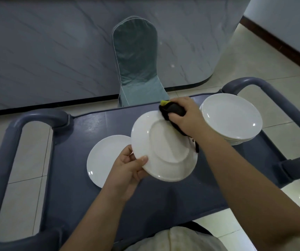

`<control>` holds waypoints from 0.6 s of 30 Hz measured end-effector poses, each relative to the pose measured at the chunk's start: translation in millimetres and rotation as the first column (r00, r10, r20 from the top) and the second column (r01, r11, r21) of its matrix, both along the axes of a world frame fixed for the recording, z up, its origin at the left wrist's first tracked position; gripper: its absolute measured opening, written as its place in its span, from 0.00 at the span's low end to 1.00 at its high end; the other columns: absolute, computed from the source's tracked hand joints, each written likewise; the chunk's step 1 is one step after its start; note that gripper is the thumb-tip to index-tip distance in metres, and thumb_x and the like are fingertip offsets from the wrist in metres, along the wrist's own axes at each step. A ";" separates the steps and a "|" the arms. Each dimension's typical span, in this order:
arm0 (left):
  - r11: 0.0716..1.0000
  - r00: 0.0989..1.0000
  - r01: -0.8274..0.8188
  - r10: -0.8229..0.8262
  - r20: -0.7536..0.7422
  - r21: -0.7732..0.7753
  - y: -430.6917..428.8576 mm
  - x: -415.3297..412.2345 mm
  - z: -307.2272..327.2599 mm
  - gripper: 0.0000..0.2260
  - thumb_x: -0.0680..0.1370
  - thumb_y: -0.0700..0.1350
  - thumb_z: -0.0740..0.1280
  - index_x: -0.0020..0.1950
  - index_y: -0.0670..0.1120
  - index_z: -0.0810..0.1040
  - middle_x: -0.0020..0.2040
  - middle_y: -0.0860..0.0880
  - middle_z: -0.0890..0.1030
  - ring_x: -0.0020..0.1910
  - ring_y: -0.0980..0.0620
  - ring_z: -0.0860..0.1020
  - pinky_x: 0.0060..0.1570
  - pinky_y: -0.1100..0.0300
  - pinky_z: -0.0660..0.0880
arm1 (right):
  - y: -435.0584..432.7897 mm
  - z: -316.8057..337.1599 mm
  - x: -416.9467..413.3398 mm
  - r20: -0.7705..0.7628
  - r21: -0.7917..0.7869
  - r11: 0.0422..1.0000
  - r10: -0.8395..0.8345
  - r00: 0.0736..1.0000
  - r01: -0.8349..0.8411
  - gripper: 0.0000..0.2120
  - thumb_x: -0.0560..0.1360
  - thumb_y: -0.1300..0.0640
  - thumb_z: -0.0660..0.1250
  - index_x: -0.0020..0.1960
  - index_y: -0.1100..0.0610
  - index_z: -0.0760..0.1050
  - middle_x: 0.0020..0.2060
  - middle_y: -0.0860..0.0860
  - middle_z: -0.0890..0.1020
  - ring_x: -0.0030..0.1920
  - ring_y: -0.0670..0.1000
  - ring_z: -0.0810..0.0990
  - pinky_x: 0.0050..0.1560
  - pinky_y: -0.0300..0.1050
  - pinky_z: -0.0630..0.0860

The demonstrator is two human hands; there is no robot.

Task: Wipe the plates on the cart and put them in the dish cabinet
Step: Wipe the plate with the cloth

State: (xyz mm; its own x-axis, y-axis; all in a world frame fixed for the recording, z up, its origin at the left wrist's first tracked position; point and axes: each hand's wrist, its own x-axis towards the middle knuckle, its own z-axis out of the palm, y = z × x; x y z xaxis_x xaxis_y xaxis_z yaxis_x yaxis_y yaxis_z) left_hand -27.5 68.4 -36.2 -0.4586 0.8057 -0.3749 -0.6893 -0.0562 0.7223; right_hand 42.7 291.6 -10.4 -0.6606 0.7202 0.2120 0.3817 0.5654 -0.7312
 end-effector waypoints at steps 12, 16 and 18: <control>0.965 0.907 -0.237 0.260 0.332 -0.108 36.0 -11.4 -7.9 0.12 0.79 0.32 0.61 0.59 0.44 0.74 0.55 0.41 0.82 0.46 0.47 0.84 0.44 0.53 0.82 | -83.3 -66.9 44.6 -0.100 0.265 0.964 0.063 0.993 -0.034 0.18 0.65 0.53 0.67 0.55 0.48 0.80 0.58 0.44 0.73 0.55 0.54 0.72 0.62 0.42 0.68; 0.964 0.901 -0.249 0.266 0.342 -0.095 39.0 -10.9 -4.5 0.11 0.80 0.33 0.61 0.56 0.46 0.76 0.53 0.44 0.83 0.44 0.48 0.84 0.41 0.55 0.83 | -73.1 -63.8 57.9 -0.173 0.141 0.974 -0.150 0.973 0.175 0.18 0.66 0.53 0.66 0.55 0.44 0.78 0.56 0.40 0.71 0.57 0.54 0.71 0.63 0.35 0.65; 0.976 0.922 -0.196 0.215 0.323 -0.091 42.9 -4.8 -5.5 0.10 0.79 0.34 0.61 0.56 0.46 0.76 0.54 0.42 0.83 0.45 0.46 0.84 0.45 0.53 0.82 | -100.2 -55.6 53.0 -0.157 0.274 0.962 0.059 0.986 -0.014 0.19 0.65 0.55 0.68 0.55 0.46 0.78 0.57 0.45 0.72 0.56 0.52 0.70 0.63 0.36 0.63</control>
State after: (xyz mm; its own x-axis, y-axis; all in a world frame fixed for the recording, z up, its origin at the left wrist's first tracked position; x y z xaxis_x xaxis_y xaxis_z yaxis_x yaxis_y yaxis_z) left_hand -32.3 111.3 -41.7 -0.4553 0.6801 -0.5746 -0.8660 -0.1883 0.4633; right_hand 95.6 191.4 -66.0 -0.6262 0.5967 0.5018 0.2461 0.7620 -0.5990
